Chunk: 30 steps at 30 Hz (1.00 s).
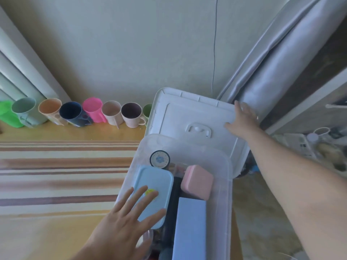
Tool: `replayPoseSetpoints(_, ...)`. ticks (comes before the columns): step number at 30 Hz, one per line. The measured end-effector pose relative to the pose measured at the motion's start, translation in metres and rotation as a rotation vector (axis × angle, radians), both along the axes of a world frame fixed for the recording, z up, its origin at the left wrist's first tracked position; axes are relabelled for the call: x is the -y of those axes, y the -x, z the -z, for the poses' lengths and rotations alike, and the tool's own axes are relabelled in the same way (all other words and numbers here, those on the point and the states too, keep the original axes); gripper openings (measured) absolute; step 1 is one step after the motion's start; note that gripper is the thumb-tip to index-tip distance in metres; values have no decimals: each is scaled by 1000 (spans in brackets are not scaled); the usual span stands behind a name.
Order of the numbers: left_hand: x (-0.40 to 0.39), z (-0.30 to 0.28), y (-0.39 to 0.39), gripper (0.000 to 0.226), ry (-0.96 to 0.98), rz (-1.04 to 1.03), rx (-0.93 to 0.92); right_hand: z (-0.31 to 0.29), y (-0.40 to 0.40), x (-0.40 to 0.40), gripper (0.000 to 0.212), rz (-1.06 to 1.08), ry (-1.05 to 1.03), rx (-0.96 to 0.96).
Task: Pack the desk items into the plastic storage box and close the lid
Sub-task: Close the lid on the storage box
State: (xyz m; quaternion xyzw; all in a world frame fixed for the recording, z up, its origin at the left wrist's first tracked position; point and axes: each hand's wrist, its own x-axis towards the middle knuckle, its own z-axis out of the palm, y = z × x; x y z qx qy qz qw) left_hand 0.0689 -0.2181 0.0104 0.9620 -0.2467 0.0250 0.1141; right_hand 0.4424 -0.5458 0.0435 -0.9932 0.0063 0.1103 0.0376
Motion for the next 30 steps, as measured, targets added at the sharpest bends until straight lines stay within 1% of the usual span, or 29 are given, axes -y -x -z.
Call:
replayPoseSetpoints(2,0,-2,-2,52,14,-16,-16,0,-10,-10,104,53,-33,-88)
replayPoseSetpoints(4,-1,-7,-1,40,45,-26,-34,0,-15,-16,100,79,-11,-110)
replayPoseSetpoints(6,-1,-9,2,21,58,-25,-44,-7,-19,-21,85,75,57,-69)
replayPoseSetpoints(8,-3,-9,3,13,71,-41,-66,-18,-21,-24,71,53,141,-19)
replayPoseSetpoints(10,-4,-9,2,13,81,-54,-80,-31,-20,-25,65,-33,253,21)
replayPoseSetpoints(11,-4,-8,2,14,80,-53,-80,-38,-18,-24,66,-76,260,10)
replayPoseSetpoints(13,-5,-8,3,18,62,-49,-76,-56,-6,-25,70,-137,181,-65)
replayPoseSetpoints(14,-6,-8,3,22,48,-47,-78,-68,6,-26,67,-166,135,-83)
replayPoseSetpoints(15,-6,-9,4,25,35,-44,-85,-80,20,-27,56,-200,99,-59)
replayPoseSetpoints(16,-7,-10,4,28,26,-42,-94,-93,36,-29,36,-233,71,-5)
replayPoseSetpoints(17,-7,-11,4,30,24,-43,-106,-106,55,-32,25,-257,44,65)
replayPoseSetpoints(19,-9,-17,3,35,29,-57,-130,-129,100,-41,28,-274,17,193)
replayPoseSetpoints(21,-12,-26,3,38,68,-78,-186,-143,156,-50,25,-312,-22,278)
replayPoseSetpoints(22,-14,-31,4,39,130,-87,-223,-146,190,-53,26,-325,-38,305)
replayPoseSetpoints(24,-21,-42,10,41,364,-150,-322,-145,265,-65,39,-318,-62,313)
replayPoseSetpoints(26,-30,-54,16,48,622,-251,-462,-138,334,-85,45,-306,-66,237)
replayPoseSetpoints(28,-36,-68,21,52,920,-329,-686,-128,391,-109,47,-279,-41,157)
replayPoseSetpoints(30,-36,-76,27,52,1237,-391,-944,-115,433,-135,45,-264,-36,159)
